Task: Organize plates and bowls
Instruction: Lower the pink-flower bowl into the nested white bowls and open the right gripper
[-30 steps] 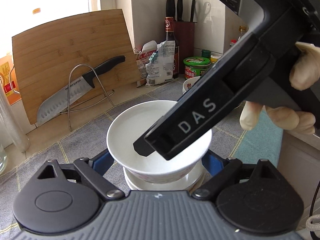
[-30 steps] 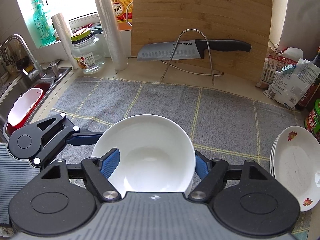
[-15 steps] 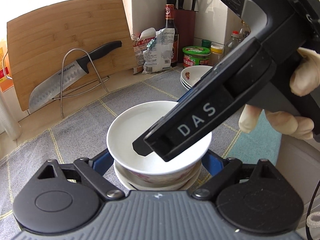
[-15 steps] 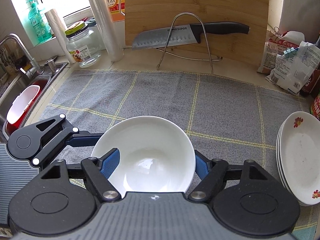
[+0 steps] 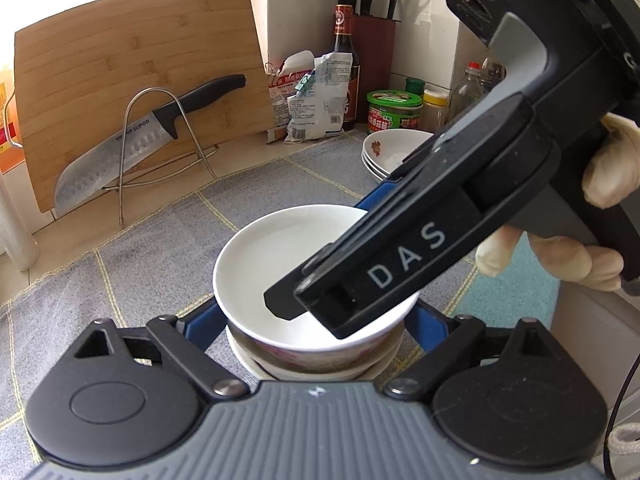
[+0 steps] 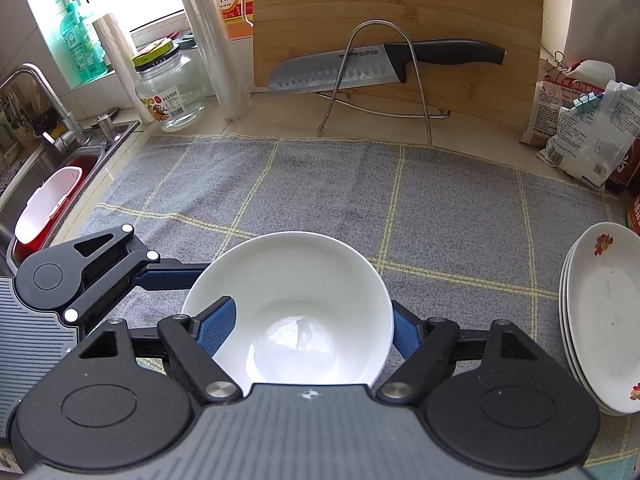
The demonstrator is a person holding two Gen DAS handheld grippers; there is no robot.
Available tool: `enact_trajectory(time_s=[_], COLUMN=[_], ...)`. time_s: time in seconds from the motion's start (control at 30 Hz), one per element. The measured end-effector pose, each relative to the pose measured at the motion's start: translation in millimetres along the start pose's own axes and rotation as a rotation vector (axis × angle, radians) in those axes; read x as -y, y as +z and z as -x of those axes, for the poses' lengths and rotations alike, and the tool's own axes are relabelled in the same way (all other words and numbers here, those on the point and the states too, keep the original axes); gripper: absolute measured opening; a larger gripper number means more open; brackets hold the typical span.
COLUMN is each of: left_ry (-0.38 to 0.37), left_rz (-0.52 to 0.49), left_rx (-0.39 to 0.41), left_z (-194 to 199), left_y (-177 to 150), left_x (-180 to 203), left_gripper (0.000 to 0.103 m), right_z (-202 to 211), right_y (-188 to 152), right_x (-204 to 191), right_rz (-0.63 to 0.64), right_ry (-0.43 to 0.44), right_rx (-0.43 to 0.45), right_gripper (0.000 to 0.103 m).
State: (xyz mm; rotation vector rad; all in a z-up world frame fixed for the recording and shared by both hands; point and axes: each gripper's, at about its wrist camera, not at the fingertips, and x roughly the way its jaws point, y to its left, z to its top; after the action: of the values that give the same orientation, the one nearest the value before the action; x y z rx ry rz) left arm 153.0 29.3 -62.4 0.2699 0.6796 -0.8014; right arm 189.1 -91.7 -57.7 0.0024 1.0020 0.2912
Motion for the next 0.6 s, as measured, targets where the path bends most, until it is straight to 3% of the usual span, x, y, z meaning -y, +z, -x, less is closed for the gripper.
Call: enact_trajectory(time_s=[0.2,0.6], left_ry=[-0.002,-0.015], left_rz=[-0.020,-0.018], left_rx=[-0.006,-0.017], left_z=[1.9,22.2], left_y=[-2.1,-15.8], left_x=[-0.7,-8.5], left_gripper=[0.097,0.098], right_z=[-1.0,12.7], right_y=[-6.0,-23.1], right_x=[-7.2,-4.4], right_rz=[0.037,-0.003], right_ry=[-0.004,-0.054], right_rx=[-0.004,0.042], right_gripper=[0.097,0.102])
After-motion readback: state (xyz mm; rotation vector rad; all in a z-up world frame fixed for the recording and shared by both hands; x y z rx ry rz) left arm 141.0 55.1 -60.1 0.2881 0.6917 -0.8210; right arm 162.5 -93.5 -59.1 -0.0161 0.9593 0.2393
